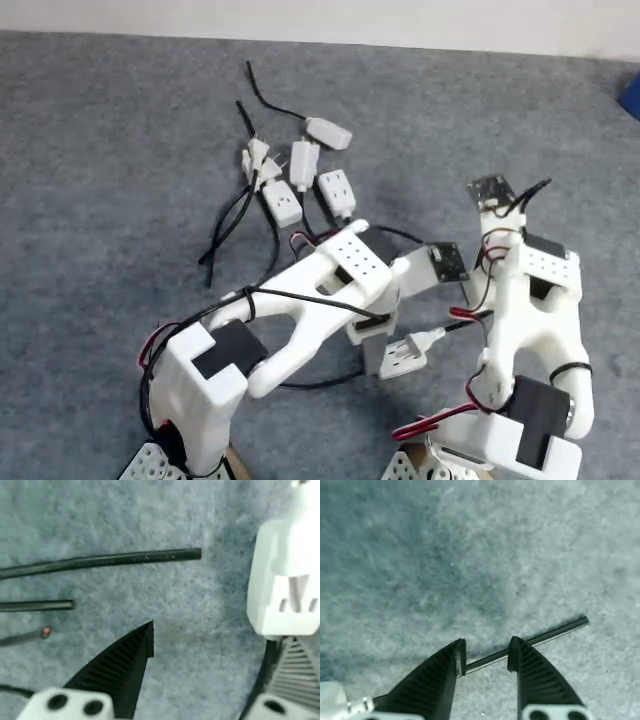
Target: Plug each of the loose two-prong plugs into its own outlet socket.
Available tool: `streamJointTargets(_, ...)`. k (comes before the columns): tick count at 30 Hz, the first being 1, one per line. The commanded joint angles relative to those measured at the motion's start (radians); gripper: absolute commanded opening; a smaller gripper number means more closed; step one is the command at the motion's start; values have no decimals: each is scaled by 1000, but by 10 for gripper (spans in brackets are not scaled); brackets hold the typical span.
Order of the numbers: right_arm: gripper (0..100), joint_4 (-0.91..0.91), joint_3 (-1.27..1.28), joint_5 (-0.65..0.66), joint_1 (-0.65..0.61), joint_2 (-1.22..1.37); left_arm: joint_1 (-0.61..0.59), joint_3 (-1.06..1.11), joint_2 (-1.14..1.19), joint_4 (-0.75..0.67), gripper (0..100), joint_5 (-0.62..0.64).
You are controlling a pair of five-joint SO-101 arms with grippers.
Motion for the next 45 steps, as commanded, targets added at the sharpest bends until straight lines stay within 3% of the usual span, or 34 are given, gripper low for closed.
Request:
streamJointTargets(1, 146, -18, 31, 18, -67, -13, 71, -65, -8, -11, 279, 2)
streamJointTargets(4, 146, -18, 35, 18, -64, -13, 73, -41, -5, -11, 221, 2)
streamJointTargets(16, 146, -12, 36, 14, -64, -13, 74, -16, -2, -8, 230, 69)
streamJointTargets(20, 146, -13, 58, 17, -67, -13, -19, 1, 25, 40, 216, 12)
streamJointTargets(24, 146, -18, 76, 11, -90, -13, -131, 1, 12, 87, 112, -51)
streamJointTargets(36, 146, -13, 70, 8, -96, -13, -395, 13, -107, 181, 107, -161)
streamJointTargets(40, 146, 5, 10, -101, 4, -16, -403, 12, -116, 181, 204, -193)
streamJointTargets(45, 146, 42, -104, -318, 226, -82, -305, 1, -117, 176, 280, -175)
